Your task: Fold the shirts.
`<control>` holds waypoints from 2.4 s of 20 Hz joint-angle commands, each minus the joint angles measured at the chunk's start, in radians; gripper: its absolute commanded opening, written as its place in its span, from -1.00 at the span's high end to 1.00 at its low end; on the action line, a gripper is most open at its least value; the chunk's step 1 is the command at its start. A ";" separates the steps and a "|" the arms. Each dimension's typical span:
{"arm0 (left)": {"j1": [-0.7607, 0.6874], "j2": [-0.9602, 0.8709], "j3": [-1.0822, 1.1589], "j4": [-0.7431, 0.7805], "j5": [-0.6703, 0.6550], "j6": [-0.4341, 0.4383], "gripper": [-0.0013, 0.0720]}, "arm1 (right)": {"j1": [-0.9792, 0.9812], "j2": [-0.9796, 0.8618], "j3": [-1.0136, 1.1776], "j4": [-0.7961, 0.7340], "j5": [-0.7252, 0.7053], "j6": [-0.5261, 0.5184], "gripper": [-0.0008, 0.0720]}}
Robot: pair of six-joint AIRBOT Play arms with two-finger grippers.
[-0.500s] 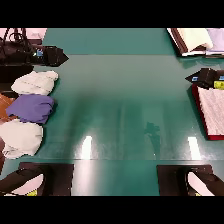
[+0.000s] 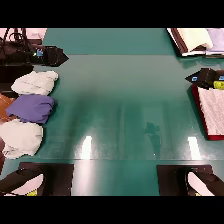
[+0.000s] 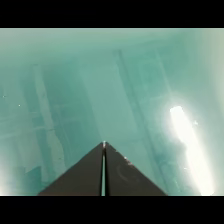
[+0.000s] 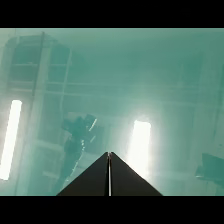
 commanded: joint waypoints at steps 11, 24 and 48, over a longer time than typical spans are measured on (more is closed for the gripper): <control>0.077 -0.065 -0.027 0.557 0.103 -0.202 -0.74 | 0.001 0.000 -0.001 -0.001 0.003 0.000 0.93; 0.321 -0.436 -0.083 0.581 0.264 -0.246 -0.74 | 0.001 0.000 -0.002 -0.001 0.002 0.000 0.93; -0.328 0.044 0.478 0.516 -0.166 -0.035 0.90 | 0.002 0.001 0.504 0.008 -0.014 0.000 0.93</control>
